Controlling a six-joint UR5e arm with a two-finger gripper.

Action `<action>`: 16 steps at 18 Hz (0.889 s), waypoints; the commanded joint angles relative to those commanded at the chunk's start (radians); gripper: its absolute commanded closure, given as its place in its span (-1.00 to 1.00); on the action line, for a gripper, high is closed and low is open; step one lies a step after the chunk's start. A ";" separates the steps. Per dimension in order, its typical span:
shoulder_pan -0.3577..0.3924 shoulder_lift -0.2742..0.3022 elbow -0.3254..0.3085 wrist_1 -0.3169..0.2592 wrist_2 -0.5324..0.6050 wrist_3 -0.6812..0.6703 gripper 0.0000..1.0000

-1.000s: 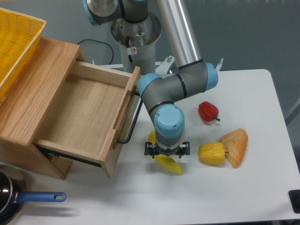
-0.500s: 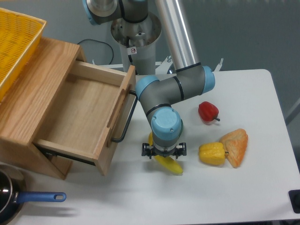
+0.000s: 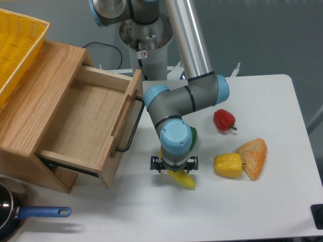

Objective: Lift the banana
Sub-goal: 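Close the gripper on the banana's middle, then lift the banana slightly, pushing the green pepper aside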

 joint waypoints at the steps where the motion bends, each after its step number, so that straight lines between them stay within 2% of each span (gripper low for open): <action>1: 0.005 -0.003 0.006 0.000 0.000 0.003 -0.81; 7: 0.035 -0.029 0.020 -0.002 0.002 0.084 -0.34; 12: 0.037 -0.028 0.017 -0.002 0.002 0.084 -0.19; 13: 0.037 -0.028 0.017 -0.002 0.002 0.086 -0.11; 16: 0.037 -0.026 0.023 -0.003 0.002 0.097 -0.07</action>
